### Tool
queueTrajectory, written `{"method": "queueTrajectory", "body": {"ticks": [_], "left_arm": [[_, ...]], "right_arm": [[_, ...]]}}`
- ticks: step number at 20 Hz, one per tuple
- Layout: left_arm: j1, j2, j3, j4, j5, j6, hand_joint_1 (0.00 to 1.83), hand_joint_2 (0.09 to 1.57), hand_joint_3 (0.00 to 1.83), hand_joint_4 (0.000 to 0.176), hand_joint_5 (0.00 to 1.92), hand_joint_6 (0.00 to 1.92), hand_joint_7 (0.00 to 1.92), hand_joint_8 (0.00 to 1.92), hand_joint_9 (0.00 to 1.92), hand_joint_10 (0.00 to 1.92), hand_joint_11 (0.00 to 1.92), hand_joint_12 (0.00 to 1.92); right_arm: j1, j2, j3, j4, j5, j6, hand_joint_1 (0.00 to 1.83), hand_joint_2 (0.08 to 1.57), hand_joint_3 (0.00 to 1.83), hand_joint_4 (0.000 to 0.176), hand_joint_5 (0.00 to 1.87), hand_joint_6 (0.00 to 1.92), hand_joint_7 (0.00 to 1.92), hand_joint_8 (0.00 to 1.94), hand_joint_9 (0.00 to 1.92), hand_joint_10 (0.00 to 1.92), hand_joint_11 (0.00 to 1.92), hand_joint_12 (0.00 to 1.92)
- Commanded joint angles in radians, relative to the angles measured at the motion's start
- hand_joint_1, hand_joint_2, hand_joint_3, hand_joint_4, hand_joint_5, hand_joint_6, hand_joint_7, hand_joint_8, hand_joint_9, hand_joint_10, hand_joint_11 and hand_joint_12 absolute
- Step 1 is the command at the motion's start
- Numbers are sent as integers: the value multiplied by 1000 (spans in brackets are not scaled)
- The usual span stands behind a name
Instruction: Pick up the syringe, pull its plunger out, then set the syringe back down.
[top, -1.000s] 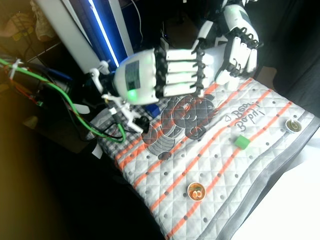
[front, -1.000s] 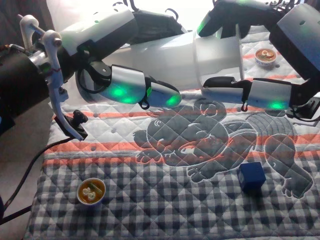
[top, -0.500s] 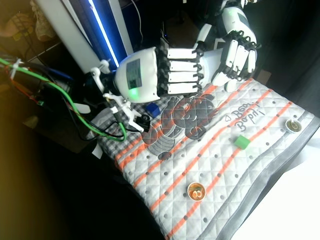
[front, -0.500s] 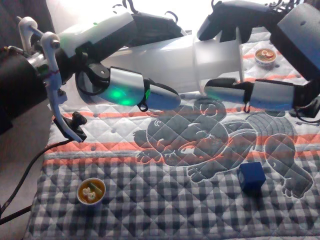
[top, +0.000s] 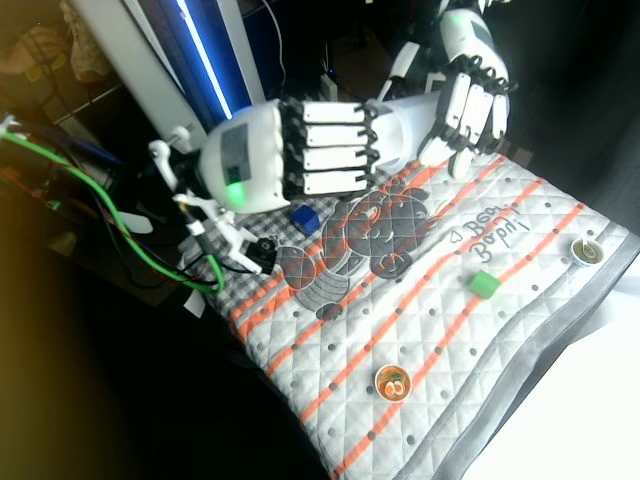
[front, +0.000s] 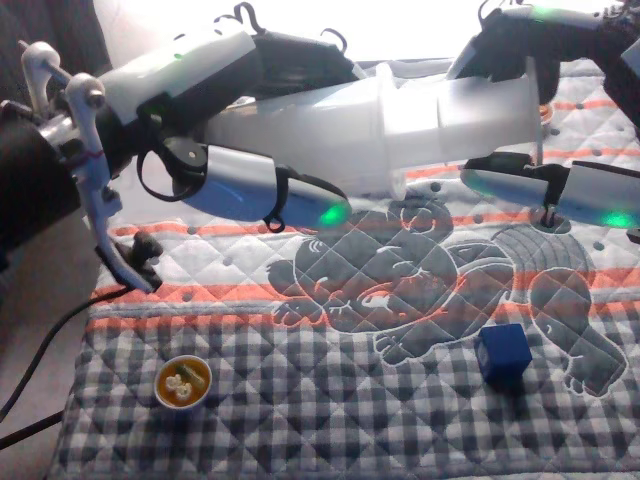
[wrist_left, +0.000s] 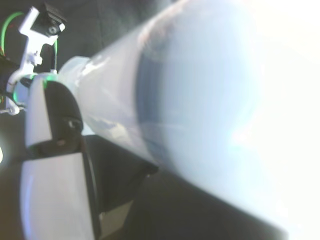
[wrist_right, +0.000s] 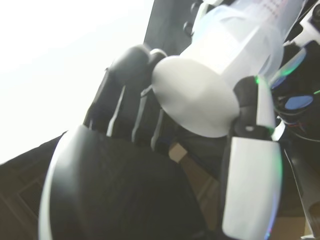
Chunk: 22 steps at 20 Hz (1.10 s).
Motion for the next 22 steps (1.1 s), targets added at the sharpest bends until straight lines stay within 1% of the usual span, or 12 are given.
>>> {"method": "queueTrajectory", "body": {"ticks": [1, 2, 4, 6, 7, 9, 10, 11, 13, 15, 20, 22], "left_arm": [[-12, 27, 9, -24, 191, -33, 1183, 1198, 0, 6, 858, 1228, 796, 1276, 586, 1189, 210, 1789], [-11, 28, 9, -25, 192, -33, 1184, 1193, 0, 9, 861, 1186, 812, 1291, 597, 1221, 220, 1825], [-10, 32, 6, -27, 193, -33, 1188, 1194, 0, 0, 893, 1184, 772, 1291, 536, 1197, 105, 1870], [-7, 36, 4, -29, 196, -33, 1188, 1189, 0, 1, 887, 1168, 799, 1286, 562, 1229, 161, 1881], [-6, 37, 4, -30, 197, -33, 1187, 1187, 0, 8, 881, 1160, 814, 1283, 575, 1235, 181, 1872], [-4, 38, 4, -31, 199, -33, 1186, 1190, 0, 9, 869, 1174, 810, 1293, 600, 1220, 252, 1826], [-2, 39, 4, -33, 200, -33, 1189, 1196, 1, 0, 880, 1108, 780, 1390, 572, 1335, 259, 1902], [-1, 40, 4, -35, 201, -33, 1184, 1195, 0, 0, 879, 1145, 782, 1346, 555, 1307, 224, 1917], [1, 40, 4, -38, 202, -33, 1188, 1197, 0, 0, 884, 1112, 774, 1386, 536, 1382, 238, 1921], [4, 42, 4, -42, 203, -33, 1183, 1201, 1, 0, 867, 1169, 771, 1355, 557, 1296, 259, 1864], [8, 43, 4, -47, 204, -33, 1182, 1201, 1, 0, 838, 1171, 803, 1359, 631, 1297, 378, 1842], [9, 44, 4, -48, 205, -33, 1178, 1204, 0, 3, 853, 1191, 774, 1350, 593, 1269, 331, 1835]], "right_arm": [[-7, 28, 11, 103, 123, -33, 1196, 1201, 0, 0, 808, 1173, 857, 1397, 799, 1640, 739, 1840], [-12, 31, 11, 109, 128, -34, 1193, 1204, 0, 0, 805, 1180, 848, 1417, 784, 1670, 704, 1879], [-24, 41, 8, 125, 140, -37, 1191, 1205, 0, 0, 818, 1167, 831, 1441, 752, 1718, 652, 1919], [-32, 49, 5, 137, 148, -42, 1191, 1209, 1, 0, 869, 1109, 763, 1517, 662, 1728, 556, 1921], [-37, 52, 4, 142, 152, -42, 1199, 1210, 1, 0, 877, 1078, 753, 1552, 654, 1755, 582, 1921], [-45, 57, 2, 152, 159, -44, 1195, 1231, 9, 0, 830, 1126, 720, 1625, 627, 1826, 582, 1921], [-51, 61, 0, 157, 165, -45, 1192, 1237, 11, 0, 815, 1148, 709, 1643, 608, 1863, 570, 1921], [-57, 65, -3, 163, 172, -48, 1202, 1231, 7, 0, 820, 1121, 732, 1629, 644, 1866, 616, 1921], [-66, 71, -7, 175, 183, -50, 1223, 1211, 0, 0, 862, 1029, 775, 1583, 672, 1838, 630, 1921], [-74, 74, -9, 185, 193, -50, 1209, 1238, 8, 0, 814, 1099, 717, 1676, 652, 1917, 636, 1921], [-93, 80, -16, 207, 219, -52, 1168, 1276, 24, 0, 700, 1295, 687, 1715, 632, 1921, 607, 1921], [-97, 82, -18, 212, 225, -53, 1165, 1284, 27, 0, 686, 1312, 675, 1738, 633, 1921, 611, 1921]]}}
